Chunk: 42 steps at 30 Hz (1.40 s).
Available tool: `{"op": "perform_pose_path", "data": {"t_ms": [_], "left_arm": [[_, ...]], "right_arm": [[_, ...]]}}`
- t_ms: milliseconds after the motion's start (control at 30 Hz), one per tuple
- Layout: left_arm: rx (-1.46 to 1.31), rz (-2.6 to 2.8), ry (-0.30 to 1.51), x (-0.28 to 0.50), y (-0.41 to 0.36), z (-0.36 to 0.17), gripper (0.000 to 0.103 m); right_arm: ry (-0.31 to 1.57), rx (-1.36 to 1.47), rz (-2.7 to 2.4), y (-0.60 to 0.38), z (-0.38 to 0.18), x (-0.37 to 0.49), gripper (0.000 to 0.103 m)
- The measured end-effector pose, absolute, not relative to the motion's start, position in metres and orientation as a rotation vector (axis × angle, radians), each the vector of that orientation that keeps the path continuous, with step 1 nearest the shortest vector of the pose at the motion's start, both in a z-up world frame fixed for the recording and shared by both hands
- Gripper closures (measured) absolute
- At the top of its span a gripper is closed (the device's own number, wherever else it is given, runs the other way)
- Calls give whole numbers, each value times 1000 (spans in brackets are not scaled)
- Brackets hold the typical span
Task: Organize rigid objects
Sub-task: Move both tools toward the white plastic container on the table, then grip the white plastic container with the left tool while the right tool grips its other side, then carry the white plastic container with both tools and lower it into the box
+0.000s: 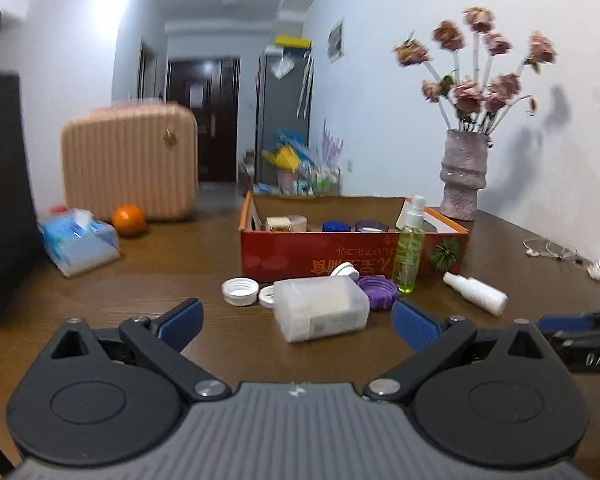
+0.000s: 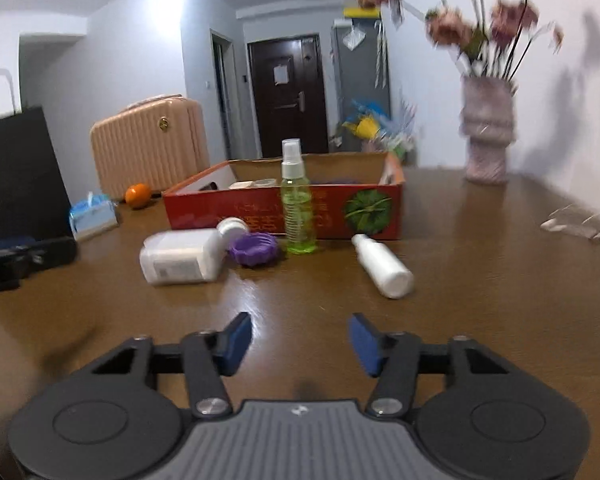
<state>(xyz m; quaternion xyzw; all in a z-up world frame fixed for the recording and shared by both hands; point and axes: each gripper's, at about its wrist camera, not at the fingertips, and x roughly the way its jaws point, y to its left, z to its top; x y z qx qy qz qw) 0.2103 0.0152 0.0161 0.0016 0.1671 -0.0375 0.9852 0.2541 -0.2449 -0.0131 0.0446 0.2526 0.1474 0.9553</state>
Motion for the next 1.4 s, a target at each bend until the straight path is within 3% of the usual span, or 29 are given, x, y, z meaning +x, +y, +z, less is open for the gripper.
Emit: {"op": "perform_pose_path", "data": {"t_ms": [67, 200, 333, 533, 733, 1033, 1400], "left_arm": [[-33, -88, 379, 239, 20, 19, 14], [-72, -80, 460, 303, 25, 21, 23], [-201, -84, 541, 358, 39, 13, 43], [-323, -155, 593, 381, 55, -8, 56], [-386, -196, 659, 383, 58, -19, 57], [-437, -218, 708, 383, 59, -21, 45], [-446, -133, 727, 346, 46, -6, 51]], "right_arm": [[529, 129, 336, -237, -12, 279, 53], [555, 128, 457, -208, -11, 337, 54], [638, 167, 551, -183, -12, 398, 66], [679, 323, 640, -177, -28, 426, 76], [671, 348, 648, -178, -30, 420, 80], [708, 424, 694, -186, -35, 422, 80], [769, 530, 722, -197, -33, 387, 88]]}}
